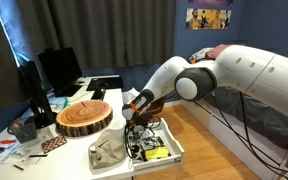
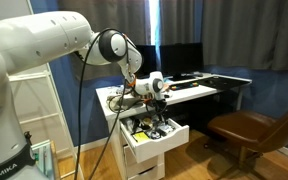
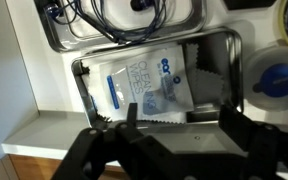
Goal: Take a card out of the drawer
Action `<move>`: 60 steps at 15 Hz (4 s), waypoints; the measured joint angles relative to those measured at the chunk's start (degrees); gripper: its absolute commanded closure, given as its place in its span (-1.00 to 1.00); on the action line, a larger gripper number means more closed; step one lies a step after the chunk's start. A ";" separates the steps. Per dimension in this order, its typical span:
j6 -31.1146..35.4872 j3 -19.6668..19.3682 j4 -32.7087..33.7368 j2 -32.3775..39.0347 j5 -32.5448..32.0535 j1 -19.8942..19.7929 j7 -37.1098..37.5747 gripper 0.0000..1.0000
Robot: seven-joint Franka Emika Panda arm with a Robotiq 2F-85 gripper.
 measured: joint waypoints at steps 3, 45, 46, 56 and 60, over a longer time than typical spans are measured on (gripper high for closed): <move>-0.25 0.20 0.00 0.00 1.04 -0.14 -0.59 -0.78; -4.61 0.90 -1.50 -1.60 4.10 -2.10 -3.67 -0.83; -4.21 0.90 -1.48 -1.60 4.10 -2.10 -3.74 -0.84; -4.11 1.41 -0.05 0.27 4.11 -2.12 -5.12 -0.39; -4.11 1.34 0.27 0.52 4.11 -2.12 -5.15 -0.21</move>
